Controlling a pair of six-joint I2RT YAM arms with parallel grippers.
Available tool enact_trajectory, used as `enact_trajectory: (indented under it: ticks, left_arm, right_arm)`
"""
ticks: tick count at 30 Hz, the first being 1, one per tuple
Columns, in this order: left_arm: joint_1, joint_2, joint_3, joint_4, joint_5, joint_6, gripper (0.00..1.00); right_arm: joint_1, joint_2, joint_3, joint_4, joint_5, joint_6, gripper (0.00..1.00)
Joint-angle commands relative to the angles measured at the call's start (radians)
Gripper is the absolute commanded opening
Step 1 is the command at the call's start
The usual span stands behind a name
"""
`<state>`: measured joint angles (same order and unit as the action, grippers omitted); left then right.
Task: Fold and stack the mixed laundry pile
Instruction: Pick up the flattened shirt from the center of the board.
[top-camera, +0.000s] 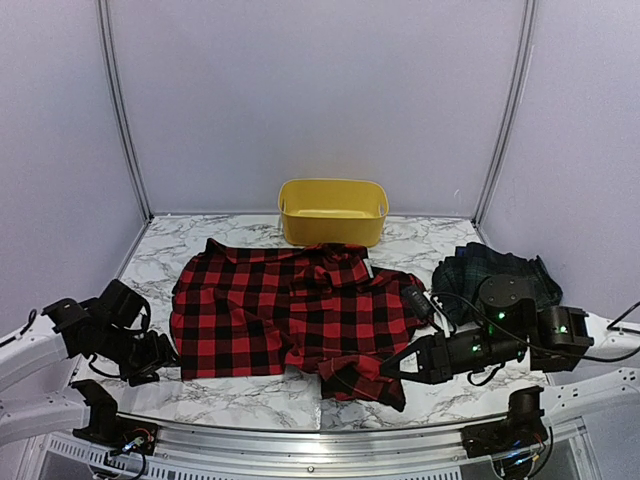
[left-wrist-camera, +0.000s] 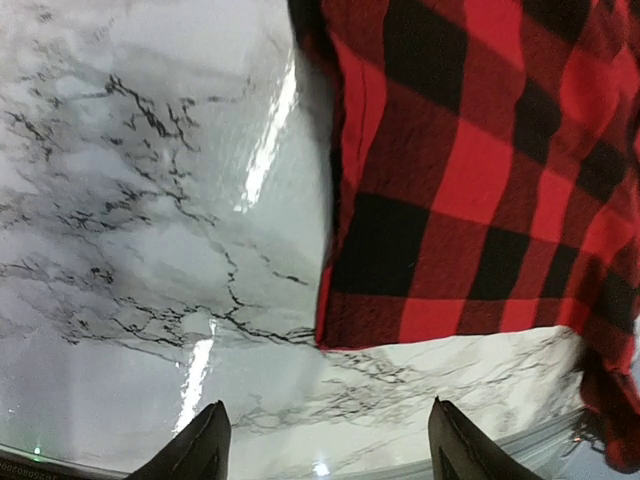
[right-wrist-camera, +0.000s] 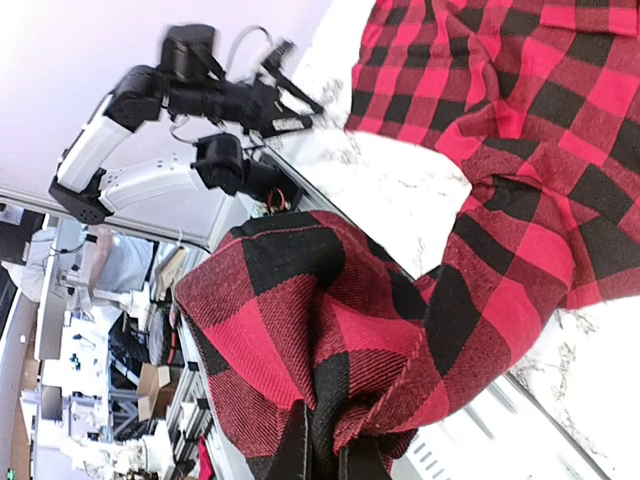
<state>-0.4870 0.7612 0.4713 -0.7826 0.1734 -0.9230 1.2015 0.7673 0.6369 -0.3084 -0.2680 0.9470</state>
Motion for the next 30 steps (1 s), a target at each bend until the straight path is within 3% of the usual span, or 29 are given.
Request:
enact_trajectory:
  ticks: [1,14,16,19,21,26,30]
  left_arm:
    - [-0.123,0.134,0.011,0.002,-0.089,-0.037,0.68]
    - [-0.177,0.469,0.025,0.263,-0.142,-0.083,0.49]
    - [-0.177,0.512,0.036,0.274,-0.148,-0.086,0.4]
    - [-0.176,0.524,0.053,0.263,-0.155,-0.088,0.14]
    - [-0.174,0.482,0.082,0.193,-0.168,-0.103,0.0]
    - [-0.112,0.276,0.212,-0.088,-0.286,-0.123,0.0]
    - [-0.033,0.202,0.273,-0.256,-0.287,-0.055,0.0]
  right_arm:
    - [0.008,-0.045,0.035,-0.027,0.088,0.048,0.0]
    - [0.007,-0.024,0.066,-0.037,0.143,0.039,0.0]
    - [0.007,-0.013,0.074,-0.036,0.144,0.033,0.0]
    - [0.007,0.002,0.098,-0.047,0.15,0.017,0.0]
    - [0.007,0.012,0.125,-0.058,0.155,-0.001,0.0]
    - [0.007,0.05,0.142,-0.039,0.127,-0.024,0.0]
    - [0.009,0.111,0.126,0.006,0.053,-0.01,0.0]
